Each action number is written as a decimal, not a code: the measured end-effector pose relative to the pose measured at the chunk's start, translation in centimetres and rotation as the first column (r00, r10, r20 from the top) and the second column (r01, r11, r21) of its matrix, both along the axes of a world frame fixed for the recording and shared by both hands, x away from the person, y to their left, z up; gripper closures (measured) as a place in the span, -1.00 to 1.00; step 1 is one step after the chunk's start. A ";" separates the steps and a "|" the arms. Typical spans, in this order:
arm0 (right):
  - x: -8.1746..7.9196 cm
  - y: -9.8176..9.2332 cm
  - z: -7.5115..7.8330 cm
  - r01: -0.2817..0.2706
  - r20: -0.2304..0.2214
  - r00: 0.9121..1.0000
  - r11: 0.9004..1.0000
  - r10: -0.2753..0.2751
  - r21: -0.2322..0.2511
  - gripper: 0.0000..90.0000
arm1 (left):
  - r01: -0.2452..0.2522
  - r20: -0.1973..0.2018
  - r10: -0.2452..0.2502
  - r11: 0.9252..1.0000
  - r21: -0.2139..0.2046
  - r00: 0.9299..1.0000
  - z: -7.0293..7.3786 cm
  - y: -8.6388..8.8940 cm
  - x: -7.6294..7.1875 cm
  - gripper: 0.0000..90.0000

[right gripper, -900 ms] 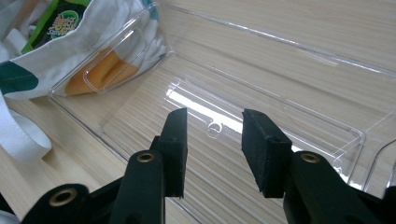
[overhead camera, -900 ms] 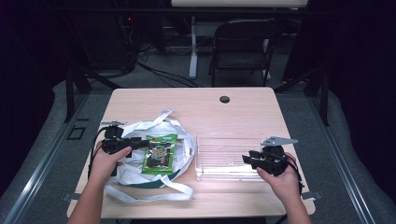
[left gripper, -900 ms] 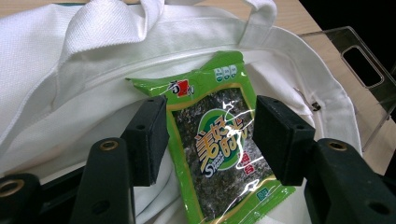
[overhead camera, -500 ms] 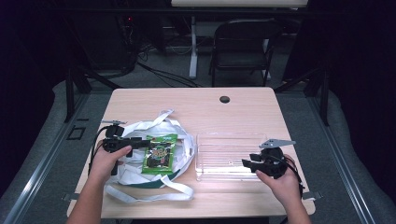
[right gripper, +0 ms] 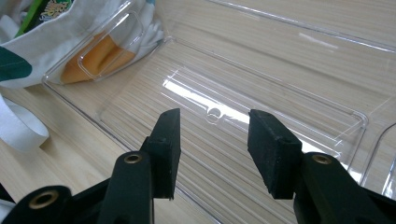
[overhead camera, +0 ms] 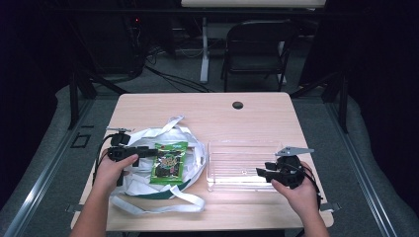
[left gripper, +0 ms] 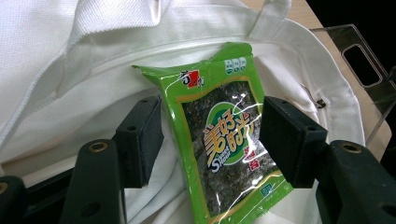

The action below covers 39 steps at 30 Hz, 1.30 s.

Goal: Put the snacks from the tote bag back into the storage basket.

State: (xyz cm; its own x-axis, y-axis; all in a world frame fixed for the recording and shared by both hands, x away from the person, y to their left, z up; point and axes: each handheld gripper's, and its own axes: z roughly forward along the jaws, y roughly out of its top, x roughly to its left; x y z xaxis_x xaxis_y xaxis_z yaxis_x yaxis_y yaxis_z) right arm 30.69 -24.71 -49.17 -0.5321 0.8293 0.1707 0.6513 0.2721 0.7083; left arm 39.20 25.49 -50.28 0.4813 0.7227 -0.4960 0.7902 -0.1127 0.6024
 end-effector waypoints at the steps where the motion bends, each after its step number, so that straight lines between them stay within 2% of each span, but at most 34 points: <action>1: 0.0 0.0 0.0 0.000 0.000 1.000 1.000 0.000 0.000 0.21 | 0.002 -0.001 -0.002 1.000 -0.004 1.000 0.0 0.0 0.0 -0.13; 3: 0.0 0.1 0.1 -0.001 0.005 1.000 1.000 0.001 -0.002 0.20 | 0.008 -0.006 -0.008 1.000 -0.009 1.000 -0.1 0.0 0.0 -0.14; 9: 0.3 0.3 0.0 -0.007 0.012 1.000 1.000 0.007 -0.007 0.19 | -0.013 -0.016 0.012 1.000 -0.017 1.000 -0.5 0.0 -0.2 -0.16; 16: 0.2 0.5 0.2 -0.012 0.018 1.000 1.000 0.012 -0.006 0.18 | 0.011 -0.036 -0.011 1.000 -0.001 0.999 -0.9 -0.5 -0.2 -0.16; 21: 0.1 0.6 0.3 -0.016 0.025 1.000 1.000 0.016 -0.005 0.18 | 0.003 -0.041 -0.003 1.000 -0.002 0.999 -1.2 -0.4 -0.1 -0.19; 26: -0.1 0.5 0.2 -0.012 0.027 1.000 1.000 0.013 -0.011 0.17 | 0.028 -0.082 -0.028 1.000 -0.002 0.996 -1.7 -0.8 0.3 -0.29; 32: -0.3 0.3 0.2 0.002 0.032 0.999 1.000 -0.002 -0.010 0.16 | 0.010 -0.121 -0.011 1.000 -0.010 0.993 -2.6 -1.2 0.8 -0.31; 35: -0.4 0.4 0.2 0.002 0.032 0.999 1.000 -0.001 -0.013 0.16 | 0.017 -0.138 -0.015 1.000 0.015 0.990 -2.9 -1.7 1.0 -0.30; 39: -0.6 0.5 0.1 -0.004 0.039 0.999 1.000 0.004 -0.017 0.15 | 0.020 -0.156 -0.017 1.000 0.019 0.988 -3.4 -2.3 1.2 -0.30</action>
State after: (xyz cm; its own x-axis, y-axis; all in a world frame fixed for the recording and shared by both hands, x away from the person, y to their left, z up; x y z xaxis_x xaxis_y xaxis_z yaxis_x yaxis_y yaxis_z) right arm 30.11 -24.24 -49.03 -0.5413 0.8298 0.1358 0.6225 0.2869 0.7281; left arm 40.44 23.14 -53.68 0.4130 0.7250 -0.5512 0.8717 -0.1394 0.4697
